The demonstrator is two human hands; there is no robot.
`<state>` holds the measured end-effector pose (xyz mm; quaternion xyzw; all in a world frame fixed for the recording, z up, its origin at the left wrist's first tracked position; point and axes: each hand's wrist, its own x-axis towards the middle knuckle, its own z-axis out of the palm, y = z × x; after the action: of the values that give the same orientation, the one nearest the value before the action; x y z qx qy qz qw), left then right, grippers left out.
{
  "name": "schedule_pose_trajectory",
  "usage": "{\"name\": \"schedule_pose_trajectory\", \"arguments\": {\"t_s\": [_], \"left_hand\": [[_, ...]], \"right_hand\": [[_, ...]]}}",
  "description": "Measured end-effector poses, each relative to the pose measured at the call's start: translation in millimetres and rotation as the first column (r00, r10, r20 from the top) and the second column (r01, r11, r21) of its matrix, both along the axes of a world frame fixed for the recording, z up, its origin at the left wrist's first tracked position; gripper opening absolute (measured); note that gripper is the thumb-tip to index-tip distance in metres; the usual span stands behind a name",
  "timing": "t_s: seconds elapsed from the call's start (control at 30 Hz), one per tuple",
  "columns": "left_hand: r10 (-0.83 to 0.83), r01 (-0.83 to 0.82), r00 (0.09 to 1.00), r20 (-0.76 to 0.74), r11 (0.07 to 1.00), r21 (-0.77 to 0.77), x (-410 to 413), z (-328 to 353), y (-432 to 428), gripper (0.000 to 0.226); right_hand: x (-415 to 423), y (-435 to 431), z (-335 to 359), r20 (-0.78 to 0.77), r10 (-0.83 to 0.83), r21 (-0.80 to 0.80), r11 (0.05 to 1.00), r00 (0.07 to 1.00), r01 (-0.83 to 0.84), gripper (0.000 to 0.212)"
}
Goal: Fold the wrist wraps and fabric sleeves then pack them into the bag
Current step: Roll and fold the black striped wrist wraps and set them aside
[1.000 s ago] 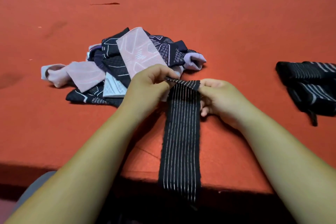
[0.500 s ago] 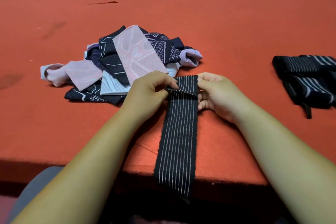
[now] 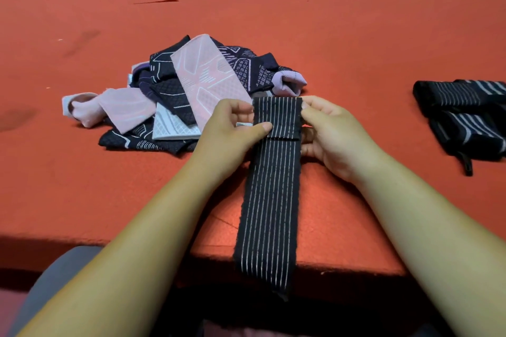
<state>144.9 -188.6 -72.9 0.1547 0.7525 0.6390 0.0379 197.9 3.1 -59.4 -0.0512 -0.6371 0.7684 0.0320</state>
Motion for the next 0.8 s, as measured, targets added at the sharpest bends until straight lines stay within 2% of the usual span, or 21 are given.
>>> {"name": "schedule_pose_trajectory", "arguments": {"t_s": [0.07,0.13,0.17,0.23,0.3,0.4,0.57,0.8], "left_hand": [[-0.011,0.007,0.999,0.042,0.994,0.108,-4,-1,1,0.052],[0.012,-0.023,0.998,0.063,0.985,0.173,-6,-1,0,0.049],[0.022,-0.037,0.997,0.076,0.979,0.200,-7,-2,-1,0.049],[0.022,-0.046,0.995,0.101,0.969,0.242,-7,-1,-1,0.048],[0.016,-0.041,0.994,0.107,0.972,0.231,-6,0,-2,0.043],[-0.052,0.022,0.991,0.126,0.973,0.229,-5,3,-4,0.033],[-0.113,0.088,0.986,0.124,0.978,0.187,-2,6,-5,0.020],[-0.157,0.087,0.968,0.197,0.942,0.325,-3,11,-4,0.027]], "right_hand": [[1,-2,1,0.056,0.044,-0.052,0.998,0.997,-0.041,0.046],[3,-3,2,0.112,0.120,0.002,0.993,0.986,-0.121,0.058],[5,-3,1,0.119,0.153,0.051,0.986,0.981,-0.160,0.055],[8,-3,-2,0.087,0.199,0.149,0.966,0.976,-0.211,0.037],[8,-2,-6,0.044,0.197,0.195,0.960,0.979,-0.202,0.021],[6,0,-7,-0.007,0.115,0.200,0.973,0.993,-0.111,0.024],[3,4,-10,-0.042,0.103,0.108,0.989,0.994,-0.098,0.026],[2,4,-6,-0.033,0.145,-0.114,0.982,0.989,-0.148,0.043]]}}
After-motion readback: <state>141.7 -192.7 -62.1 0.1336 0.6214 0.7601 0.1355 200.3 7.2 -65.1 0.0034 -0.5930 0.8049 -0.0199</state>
